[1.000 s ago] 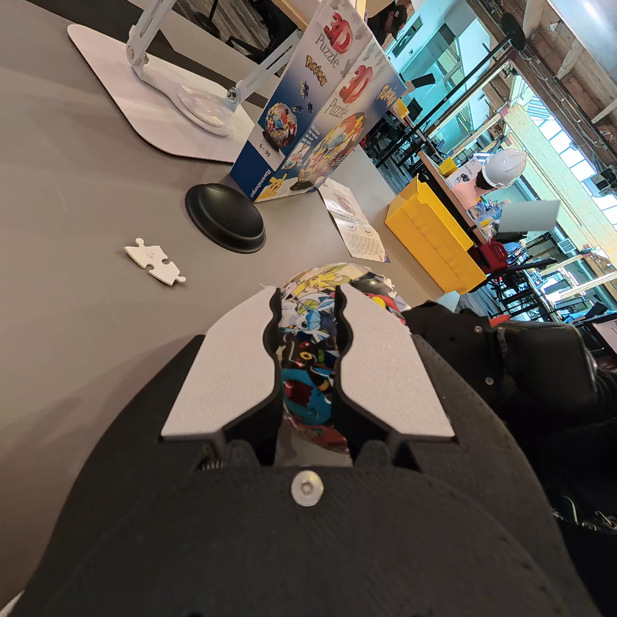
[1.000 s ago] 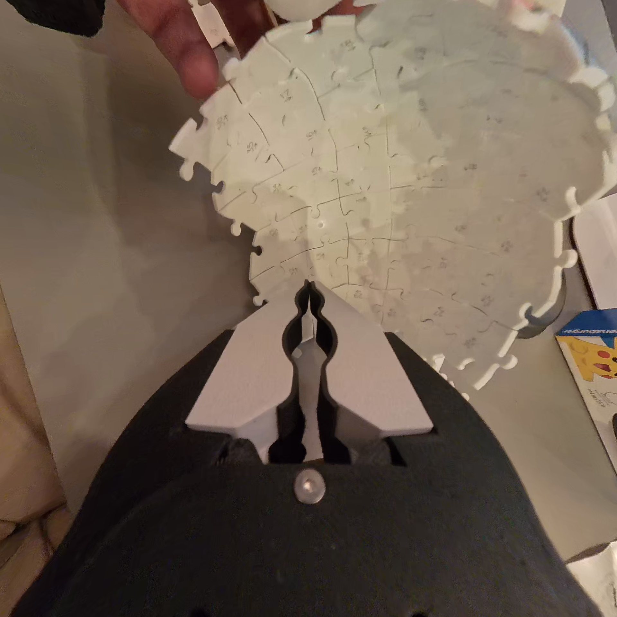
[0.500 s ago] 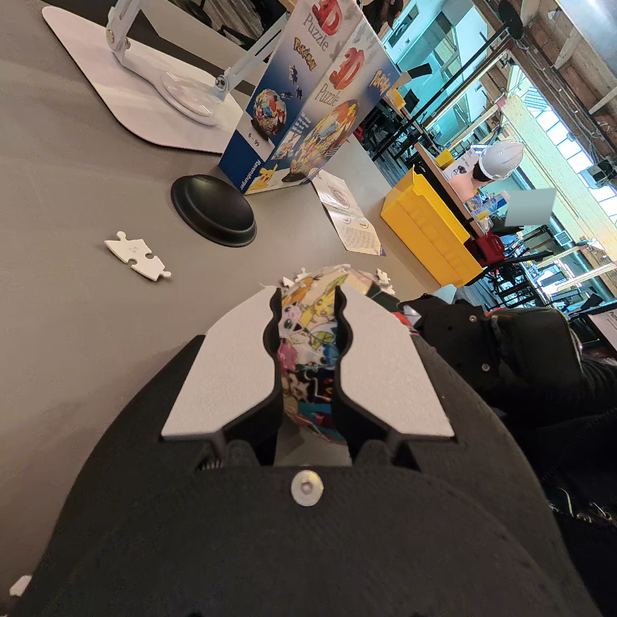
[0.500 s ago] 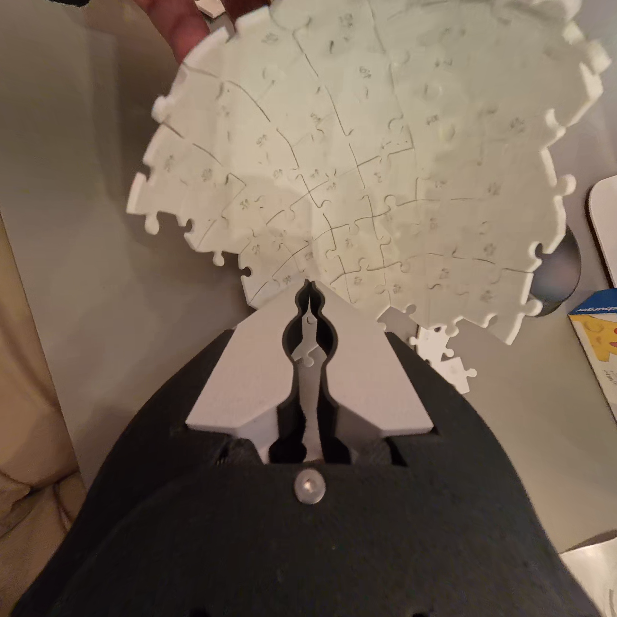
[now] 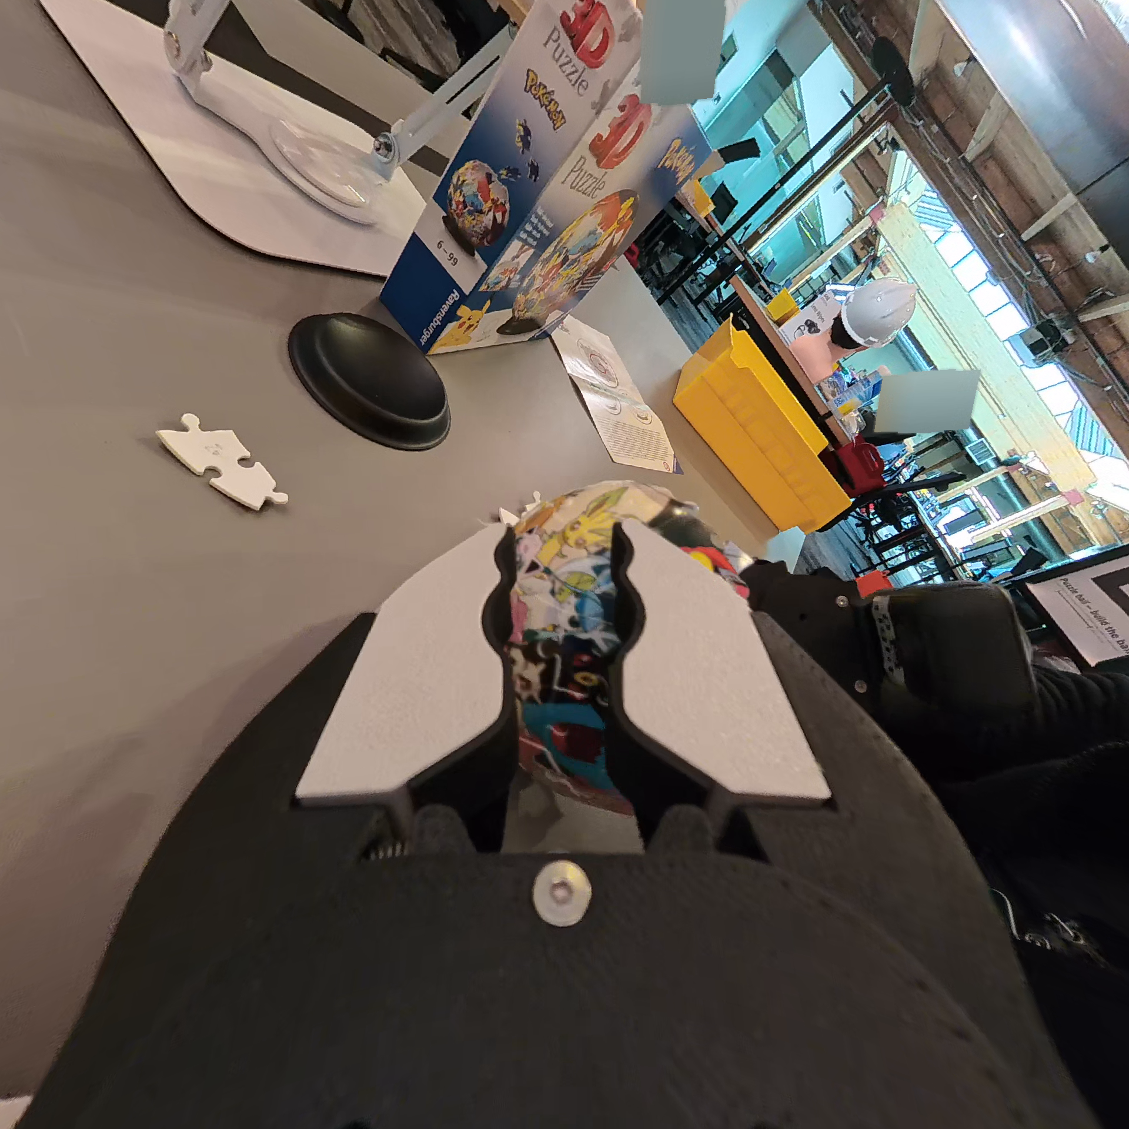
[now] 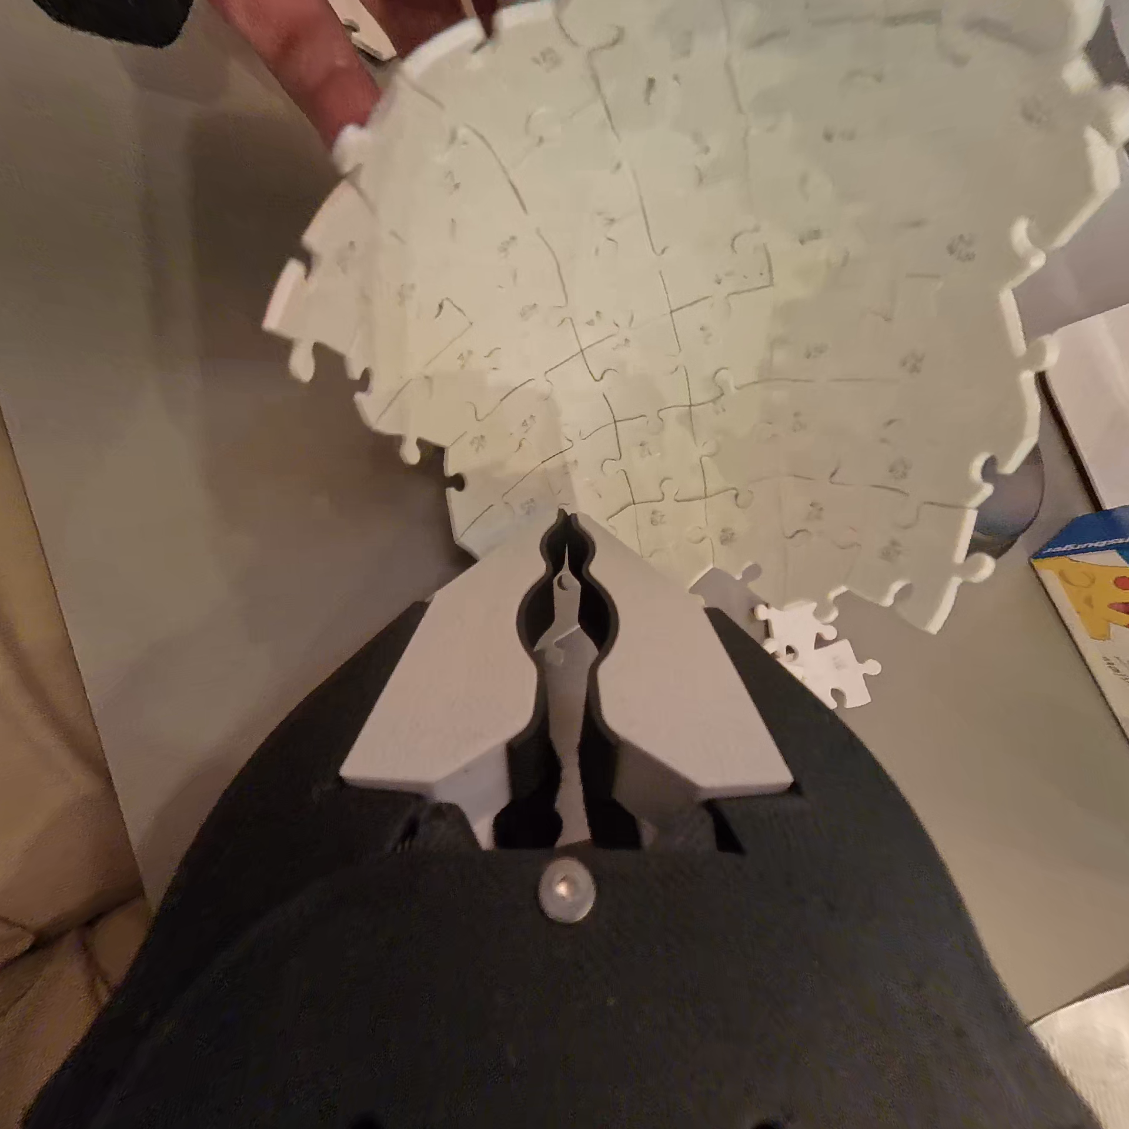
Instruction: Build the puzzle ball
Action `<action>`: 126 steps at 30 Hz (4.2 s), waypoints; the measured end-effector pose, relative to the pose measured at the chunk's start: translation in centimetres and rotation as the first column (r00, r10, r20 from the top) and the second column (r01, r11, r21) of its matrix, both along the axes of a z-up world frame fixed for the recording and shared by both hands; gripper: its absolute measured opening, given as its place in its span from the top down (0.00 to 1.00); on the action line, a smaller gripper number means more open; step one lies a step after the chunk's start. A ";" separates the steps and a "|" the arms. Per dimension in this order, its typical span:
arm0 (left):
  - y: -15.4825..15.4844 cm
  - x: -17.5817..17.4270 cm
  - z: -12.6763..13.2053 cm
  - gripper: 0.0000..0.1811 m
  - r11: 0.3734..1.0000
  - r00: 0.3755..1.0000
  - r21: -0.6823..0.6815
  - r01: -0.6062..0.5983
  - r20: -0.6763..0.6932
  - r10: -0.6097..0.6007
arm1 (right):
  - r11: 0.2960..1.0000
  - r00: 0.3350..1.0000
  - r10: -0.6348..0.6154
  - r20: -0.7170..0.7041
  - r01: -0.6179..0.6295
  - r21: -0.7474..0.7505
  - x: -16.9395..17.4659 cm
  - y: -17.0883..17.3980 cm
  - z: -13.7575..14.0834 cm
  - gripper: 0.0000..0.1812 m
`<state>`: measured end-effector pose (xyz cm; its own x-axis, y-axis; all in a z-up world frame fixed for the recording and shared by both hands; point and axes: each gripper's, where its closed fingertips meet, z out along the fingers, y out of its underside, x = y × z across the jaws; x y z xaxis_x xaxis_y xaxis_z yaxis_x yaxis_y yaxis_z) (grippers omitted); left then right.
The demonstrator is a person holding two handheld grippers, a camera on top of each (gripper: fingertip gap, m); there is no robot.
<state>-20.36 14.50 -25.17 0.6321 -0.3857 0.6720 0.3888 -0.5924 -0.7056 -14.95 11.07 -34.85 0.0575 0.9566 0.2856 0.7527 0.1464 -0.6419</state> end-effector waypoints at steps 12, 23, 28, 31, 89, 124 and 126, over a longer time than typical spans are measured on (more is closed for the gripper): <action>0.2 0.2 -0.1 0.85 1.000 1.000 -0.002 0.007 0.020 -0.007 | 0.995 1.000 -0.023 -0.021 0.021 -0.102 1.8 -1.0 2.3 1.00; 0.1 0.7 -0.2 0.85 1.000 1.000 -0.003 0.016 0.017 -0.016 | 0.987 0.993 -0.109 -0.052 0.102 -0.121 5.6 -0.4 4.0 1.00; 0.3 0.7 -0.4 0.85 1.000 1.000 -0.004 0.017 0.026 -0.017 | 0.979 0.995 -0.089 -0.034 0.081 -0.189 7.4 -1.2 3.8 1.00; 0.3 0.7 -0.3 0.85 1.000 1.000 -0.002 0.018 0.023 -0.018 | 0.980 1.000 -0.011 -0.003 0.010 -0.201 7.4 -2.7 3.1 0.87; 1.9 0.1 0.5 0.84 1.000 0.998 0.010 0.012 0.054 -0.013 | 0.966 0.972 -0.222 0.071 0.229 -0.117 7.9 4.8 0.6 0.80; 1.8 0.3 1.6 0.78 0.998 0.999 0.035 0.043 -0.031 -0.042 | 0.816 0.965 -0.244 -0.097 0.150 -0.559 9.5 6.4 5.5 1.00; 1.6 0.7 1.5 0.74 0.997 0.990 0.020 0.075 -0.118 -0.072 | 0.814 0.967 -0.235 -0.098 0.141 -0.564 9.4 5.9 5.2 1.00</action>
<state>-19.66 16.08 -23.66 0.6752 -0.4495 0.5849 0.2586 -0.5984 -0.7583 -5.59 16.93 -29.61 0.2511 0.9167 -0.3107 0.6119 -0.3990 -0.6829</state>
